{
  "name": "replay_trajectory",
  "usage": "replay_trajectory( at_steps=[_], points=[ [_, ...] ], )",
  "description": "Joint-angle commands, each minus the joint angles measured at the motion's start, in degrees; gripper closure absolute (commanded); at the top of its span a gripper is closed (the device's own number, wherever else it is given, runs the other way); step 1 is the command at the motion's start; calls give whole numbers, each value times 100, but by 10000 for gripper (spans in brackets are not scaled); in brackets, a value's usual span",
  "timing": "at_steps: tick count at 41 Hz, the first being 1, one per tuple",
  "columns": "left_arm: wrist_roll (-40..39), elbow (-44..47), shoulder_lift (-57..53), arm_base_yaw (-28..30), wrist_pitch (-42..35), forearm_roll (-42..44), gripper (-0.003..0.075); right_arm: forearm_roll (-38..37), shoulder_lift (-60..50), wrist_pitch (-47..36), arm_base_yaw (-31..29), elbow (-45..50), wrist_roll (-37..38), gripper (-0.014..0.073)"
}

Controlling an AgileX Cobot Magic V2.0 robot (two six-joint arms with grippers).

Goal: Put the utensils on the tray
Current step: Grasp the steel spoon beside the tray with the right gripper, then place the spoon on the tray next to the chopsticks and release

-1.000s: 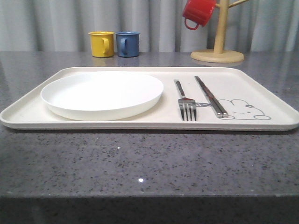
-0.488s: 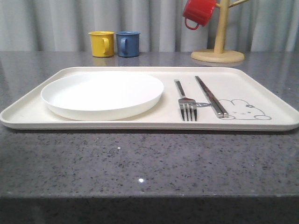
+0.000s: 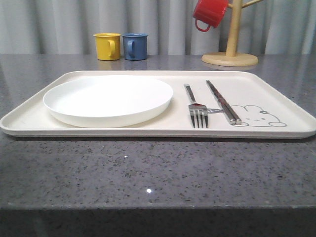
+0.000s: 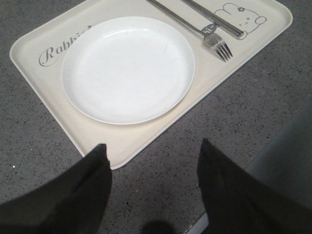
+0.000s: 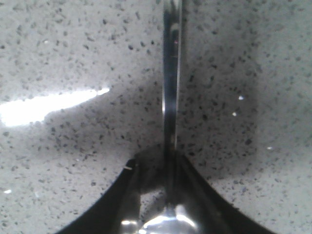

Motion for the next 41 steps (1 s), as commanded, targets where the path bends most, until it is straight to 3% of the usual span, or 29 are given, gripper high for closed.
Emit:
replay_trajectory(
  at_steps=[1,5,8,19,28,41],
  points=[
    [-55,-137,-31,-47,-394,-90,332,-12,-246,-33,-26,-158,-75,472],
    [-55,-137,-31,-47,-394,-90,332,-17,-246,-45,-26,-166,-75,582],
    [-55,-137,-31,-47,-394,-90,332,-17,-246,-39,-26,-166,-75,620],
    [-55,-137,-31,-47,-394,-90,332,184,-649,211,233,-173,-75,622],
    [-55,-137,-31,-47,-394,-90,332,729,-1129,455,1095,-173,-19,621],
    [-55,-137,-31,-47,-394,-90,332,1093,-1042,293,2341,-166,1085,621]
  ],
)
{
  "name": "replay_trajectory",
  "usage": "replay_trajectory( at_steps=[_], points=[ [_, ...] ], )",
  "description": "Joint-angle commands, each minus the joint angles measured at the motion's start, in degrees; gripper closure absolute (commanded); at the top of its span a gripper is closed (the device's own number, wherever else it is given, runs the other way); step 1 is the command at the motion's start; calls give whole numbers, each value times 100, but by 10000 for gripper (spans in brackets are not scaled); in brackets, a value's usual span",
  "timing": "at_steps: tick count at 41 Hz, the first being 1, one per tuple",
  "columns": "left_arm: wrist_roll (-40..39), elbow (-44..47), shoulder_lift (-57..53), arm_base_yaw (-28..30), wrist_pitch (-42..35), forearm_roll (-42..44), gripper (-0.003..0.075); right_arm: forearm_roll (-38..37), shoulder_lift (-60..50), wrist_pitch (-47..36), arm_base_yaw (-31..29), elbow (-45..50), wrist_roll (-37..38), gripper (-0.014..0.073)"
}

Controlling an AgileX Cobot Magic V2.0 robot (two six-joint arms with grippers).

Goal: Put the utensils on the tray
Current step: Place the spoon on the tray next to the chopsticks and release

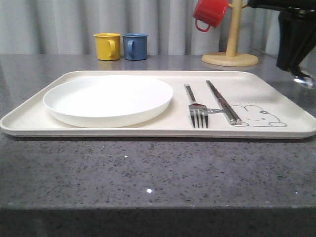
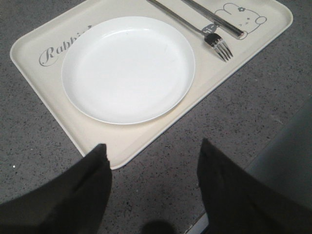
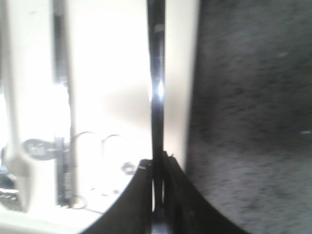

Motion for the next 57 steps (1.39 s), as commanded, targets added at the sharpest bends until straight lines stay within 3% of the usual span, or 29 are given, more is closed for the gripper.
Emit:
replay_trajectory(
  at_steps=[1,5,17,25,29,40,48,57],
  points=[
    [-55,-137,-31,-47,-394,-90,332,57,-137,128,222,-159,365,621],
    [-55,-137,-31,-47,-394,-90,332,198,13,-12,280,-159,758,621],
    [-55,-137,-31,-47,-394,-90,332,369,489,-40,280,-159,770,599],
    [-55,-137,-31,-47,-394,-90,332,374,460,-25,280,-159,744,391],
    [-55,-137,-31,-47,-394,-90,332,266,324,-57,280,-164,659,347],
    [-55,-137,-31,-47,-394,-90,332,-44,-773,100,370,-159,-175,349],
    [-55,-137,-31,-47,-520,-90,332,-857,-1733,585,1031,138,-354,349],
    [-55,-137,-31,-47,-520,-90,332,-728,-2999,-131,1689,1133,-354,349]
  ],
)
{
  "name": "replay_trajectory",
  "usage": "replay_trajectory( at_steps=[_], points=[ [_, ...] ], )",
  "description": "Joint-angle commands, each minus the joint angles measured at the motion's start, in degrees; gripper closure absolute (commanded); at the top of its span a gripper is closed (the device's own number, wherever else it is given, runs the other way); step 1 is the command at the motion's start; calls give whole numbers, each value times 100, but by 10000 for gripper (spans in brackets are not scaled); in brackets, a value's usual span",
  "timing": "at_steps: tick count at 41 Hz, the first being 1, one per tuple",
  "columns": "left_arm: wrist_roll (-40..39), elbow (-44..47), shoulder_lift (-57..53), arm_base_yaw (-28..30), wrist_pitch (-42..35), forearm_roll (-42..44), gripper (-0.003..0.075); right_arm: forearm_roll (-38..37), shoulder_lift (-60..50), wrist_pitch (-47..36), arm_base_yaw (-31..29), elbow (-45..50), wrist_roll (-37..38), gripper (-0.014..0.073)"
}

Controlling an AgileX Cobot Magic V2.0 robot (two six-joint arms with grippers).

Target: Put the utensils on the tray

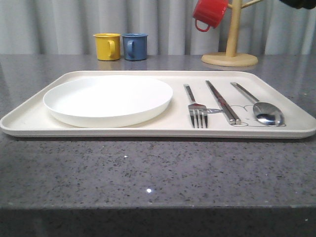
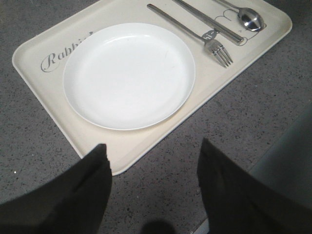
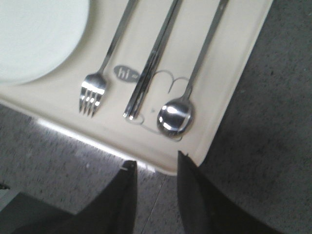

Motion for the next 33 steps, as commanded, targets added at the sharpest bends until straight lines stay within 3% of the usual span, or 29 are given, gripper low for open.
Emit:
replay_trajectory(
  at_steps=[1,26,29,33],
  points=[
    [-55,-137,-31,-47,-404,-90,332,-8,-702,-289,234,307,-65,349],
    [-55,-137,-31,-47,-404,-90,332,-227,-4227,-1181,344,2411,-65,354],
    [-55,-137,-31,-47,-404,-90,344,-316,-4402,-1171,344,2505,-65,407],
    [-55,-137,-31,-47,-404,-90,433,-316,-4488,-1190,344,2566,-65,553]
  ],
)
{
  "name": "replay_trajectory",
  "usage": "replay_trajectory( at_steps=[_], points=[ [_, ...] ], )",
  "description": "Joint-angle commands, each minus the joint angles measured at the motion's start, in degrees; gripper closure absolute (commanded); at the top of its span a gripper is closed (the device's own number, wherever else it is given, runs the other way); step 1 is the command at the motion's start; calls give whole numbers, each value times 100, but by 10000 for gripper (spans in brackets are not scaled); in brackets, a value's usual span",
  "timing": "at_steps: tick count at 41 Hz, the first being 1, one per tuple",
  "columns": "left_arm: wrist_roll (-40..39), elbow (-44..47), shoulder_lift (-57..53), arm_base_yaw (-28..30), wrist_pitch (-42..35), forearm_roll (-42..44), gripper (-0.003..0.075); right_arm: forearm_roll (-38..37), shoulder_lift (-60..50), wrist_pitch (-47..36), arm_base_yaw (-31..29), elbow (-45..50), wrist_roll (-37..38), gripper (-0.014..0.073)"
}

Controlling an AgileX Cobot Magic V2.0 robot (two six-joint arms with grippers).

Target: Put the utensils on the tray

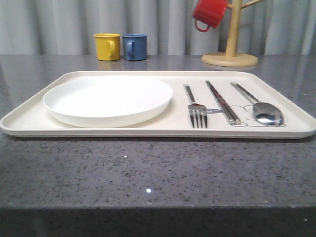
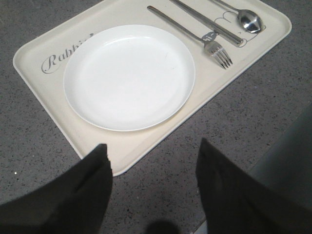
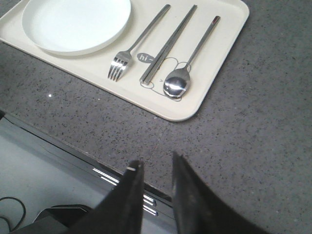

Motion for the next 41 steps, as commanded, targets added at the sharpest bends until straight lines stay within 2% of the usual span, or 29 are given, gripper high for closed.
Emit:
replay_trajectory(
  at_steps=[1,5,9,10,27,30,36,41],
  points=[
    [-55,-137,-31,-47,-394,-90,460,-108,-5,-457,3,-69,-56,588],
    [-55,-137,-31,-47,-394,-90,600,-108,-5,-509,3,-63,-56,724],
    [-55,-137,-31,-47,-394,-90,727,-114,-5,-506,3,-63,-56,715],
    [-55,-137,-31,-47,-394,-90,737,-114,-5,-478,3,-63,-56,715],
    [-55,-91,-191,-85,-419,-97,739,-108,-5,-426,3,-63,-56,715],
    [-42,-38,-353,76,-435,-106,739,-108,-5,-432,3,-63,-56,715],
    [-34,332,-1032,1173,-915,185,739,-108,-10,-432,3,-63,-56,715],
    [250,1493,-2061,2185,-2199,365,739,-108,-10,-432,3,-63,-56,715]
  ],
)
